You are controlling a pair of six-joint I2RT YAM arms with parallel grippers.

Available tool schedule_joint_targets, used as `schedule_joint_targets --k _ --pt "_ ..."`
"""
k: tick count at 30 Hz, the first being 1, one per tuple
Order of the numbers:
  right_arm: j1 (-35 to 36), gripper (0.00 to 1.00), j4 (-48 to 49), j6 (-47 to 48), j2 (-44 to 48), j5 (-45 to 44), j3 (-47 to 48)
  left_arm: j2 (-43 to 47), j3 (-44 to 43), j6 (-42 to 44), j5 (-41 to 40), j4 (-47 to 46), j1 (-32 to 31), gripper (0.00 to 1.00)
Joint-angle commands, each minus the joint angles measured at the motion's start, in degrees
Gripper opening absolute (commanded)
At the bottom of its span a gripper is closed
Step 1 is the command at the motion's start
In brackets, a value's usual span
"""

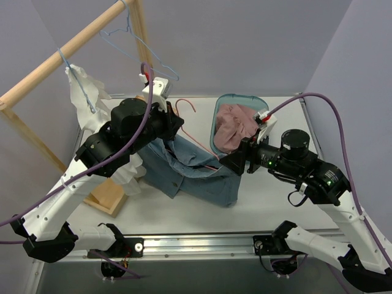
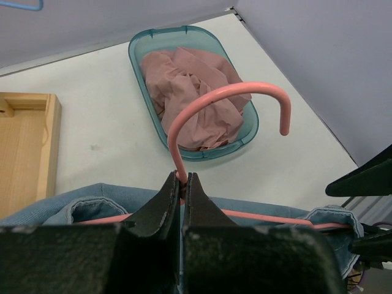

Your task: Remove the skirt from the hanger

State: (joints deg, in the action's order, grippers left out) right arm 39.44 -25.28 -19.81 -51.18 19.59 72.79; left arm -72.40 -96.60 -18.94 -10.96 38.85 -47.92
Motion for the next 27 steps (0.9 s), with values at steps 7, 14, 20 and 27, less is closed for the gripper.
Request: schedule_joint_targets --k 7,14,20,27 --pt "1.0 0.31 0.1 -0.8 2.1 0.1 -1.3 0.5 -4.1 2.1 -2.2 -3.4 -0.2 0.02" --pt "1.0 0.00 -1.6 -0.8 2.6 -1.4 -0.7 0.2 -4.3 2.5 -3.0 -3.6 -0.2 0.02" --pt "1.1 0.00 -9.9 -1.6 6.9 -8.0 -0.5 1.5 -3.5 5.7 -10.7 -8.7 -0.2 0.02" --pt "0.6 0.00 -15.2 -5.2 14.7 -11.1 -2.7 2.3 -3.2 9.4 -18.2 -15.9 0.0 0.02"
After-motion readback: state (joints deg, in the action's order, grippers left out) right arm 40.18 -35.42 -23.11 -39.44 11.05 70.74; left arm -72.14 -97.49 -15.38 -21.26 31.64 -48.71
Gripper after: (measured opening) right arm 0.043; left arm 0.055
